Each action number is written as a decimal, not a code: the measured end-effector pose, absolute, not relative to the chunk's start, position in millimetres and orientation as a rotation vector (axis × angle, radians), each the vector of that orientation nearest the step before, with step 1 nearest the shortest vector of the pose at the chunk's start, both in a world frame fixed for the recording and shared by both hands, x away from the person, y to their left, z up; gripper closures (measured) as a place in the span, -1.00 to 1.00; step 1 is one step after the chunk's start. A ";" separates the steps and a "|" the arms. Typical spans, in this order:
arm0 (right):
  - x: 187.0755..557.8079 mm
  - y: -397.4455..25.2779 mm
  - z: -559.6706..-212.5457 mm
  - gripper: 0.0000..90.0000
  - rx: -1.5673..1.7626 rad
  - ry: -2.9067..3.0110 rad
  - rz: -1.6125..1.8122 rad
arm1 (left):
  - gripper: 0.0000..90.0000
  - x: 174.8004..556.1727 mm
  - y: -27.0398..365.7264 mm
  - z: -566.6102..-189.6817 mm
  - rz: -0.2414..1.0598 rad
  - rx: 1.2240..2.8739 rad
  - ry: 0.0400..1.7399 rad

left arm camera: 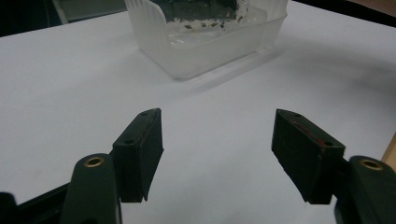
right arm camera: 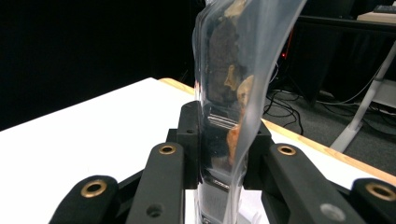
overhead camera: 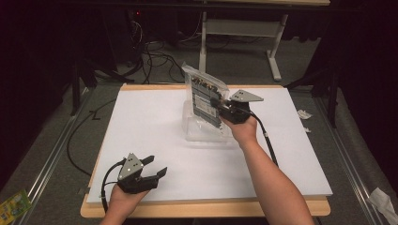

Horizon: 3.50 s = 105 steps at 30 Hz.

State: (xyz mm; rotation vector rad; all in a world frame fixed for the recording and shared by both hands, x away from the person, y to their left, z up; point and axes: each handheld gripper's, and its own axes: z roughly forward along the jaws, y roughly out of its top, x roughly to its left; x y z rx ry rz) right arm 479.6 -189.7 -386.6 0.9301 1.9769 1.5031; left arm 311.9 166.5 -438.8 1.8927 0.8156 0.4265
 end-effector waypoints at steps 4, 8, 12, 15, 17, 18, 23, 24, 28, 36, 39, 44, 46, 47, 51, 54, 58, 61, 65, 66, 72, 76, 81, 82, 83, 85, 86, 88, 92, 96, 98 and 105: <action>476.4 -192.8 -390.7 0.68 0.930 1.982 1.501 | -0.24 312.0 164.6 -439.2 0.424 1.895 0.813; 472.9 -196.1 -397.6 0.68 0.947 1.970 1.511 | -0.24 312.2 163.6 -439.5 0.418 1.896 0.814; 469.7 -201.3 -406.2 0.68 0.965 1.974 1.507 | -0.24 312.7 163.9 -439.8 0.414 1.894 0.817; 466.0 -203.9 -411.6 0.68 0.950 1.959 1.528 | -0.24 313.3 164.4 -439.9 0.410 1.890 0.821; 463.0 -200.1 -411.5 0.68 0.928 1.959 1.510 | -0.24 313.5 164.5 -440.0 0.401 1.884 0.825; 461.9 -198.2 -411.7 0.68 0.918 1.955 1.510 | -0.24 313.5 164.6 -439.8 0.401 1.883 0.826; 461.4 -198.5 -411.4 0.67 0.923 1.954 1.512 | -0.23 313.4 164.2 -439.9 0.398 1.883 0.825; 461.5 -198.4 -410.9 0.67 0.930 1.955 1.509 | -0.23 313.5 164.5 -439.8 0.400 1.883 0.826; 463.4 -199.3 -408.4 0.62 0.949 1.977 1.483 | -0.23 313.6 165.5 -439.8 0.401 1.879 0.828; 467.5 -203.0 -407.1 0.31 1.012 1.973 1.489 | -0.23 314.1 165.9 -440.0 0.395 1.874 0.831; 469.3 -205.2 -407.4 0.19 1.035 1.969 1.496 | -0.24 314.1 166.0 -440.0 0.395 1.875 0.832; 470.9 -208.7 -407.2 0.05 1.054 1.956 1.506 | -0.23 314.2 166.2 -440.1 0.394 1.876 0.834; 471.0 -210.0 -406.5 -0.02 1.060 1.948 1.506 | -0.23 314.1 166.1 -440.1 0.393 1.876 0.833; 471.0 -210.8 -406.1 -0.05 1.063 1.943 1.507 | -0.23 314.2 166.1 -440.1 0.393 1.877 0.833; 470.7 -213.1 -404.0 -0.31 1.063 1.930 1.519 | -0.24 314.5 166.2 -440.1 0.394 1.875 0.835; 470.6 -213.8 -402.8 -0.50 1.073 1.940 1.510 | -0.23 314.5 166.1 -440.1 0.395 1.874 0.834; 468.9 -217.0 -400.7 -0.66 1.102 1.966 1.526 | -0.24 314.3 165.9 -440.1 0.396 1.877 0.833; 467.9 -217.0 -400.6 -0.75 1.096 1.993 1.511 | -0.24 313.8 165.4 -439.9 0.396 1.878 0.831; 464.1 -217.0 -400.3 -0.86 1.106 2.008 1.506 | -0.24 313.7 164.6 -440.1 0.396 1.881 0.829; 462.5 -217.7 -400.0 -0.88 1.102 2.009 1.504 | -0.24 313.8 164.5 -440.1 0.395 1.886 0.827; 449.5 -225.8 -398.9 -0.98 1.118 2.006 1.491 | -0.24 312.7 163.9 -439.7 0.397 1.883 0.827; 435.5 -234.8 -397.3 -0.99 1.119 1.997 1.501 | -0.24 311.7 163.8 -439.4 0.396 1.886 0.825; 413.0 -247.5 -396.2 -1.00 1.113 1.993 1.492 | -0.24 311.0 163.1 -440.2 0.400 1.893 0.823; 407.5 -250.7 -396.4 -1.00 1.110 1.989 1.493 | -0.24 310.9 162.9 -440.3 0.398 1.897 0.822; 400.6 -255.0 -396.8 -1.00 1.109 1.986 1.493 | -0.24 310.9 162.7 -440.5 0.400 1.897 0.823; 391.0 -261.1 -397.6 -1.00 1.111 1.984 1.489 | -0.24 311.1 162.4 -440.8 0.405 1.900 0.821; 385.3 -264.7 -398.1 -1.00 1.110 1.983 1.485 | -0.24 311.1 162.3 -440.9 0.405 1.902 0.821; 373.8 -271.7 -399.6 -1.00 1.118 1.985 1.482 | -0.24 310.9 161.9 -441.1 0.406 1.904 0.819; 347.4 -286.7 -404.1 -1.00 1.130 1.976 1.473 | -0.24 309.9 160.2 -441.3 0.410 1.913 0.813; 320.9 -299.8 -409.4 -1.00 1.128 1.960 1.495 | -0.24 308.8 159.0 -441.2 0.414 1.915 0.809; 313.7 -303.5 -411.3 -1.00 1.127 1.952 1.493 | -0.25 308.2 158.6 -441.3 0.415 1.917 0.807; 277.2 -330.0 -433.0 -1.00 1.164 1.888 1.471 | -0.30 310.5 155.6 -442.5 0.428 1.936 0.807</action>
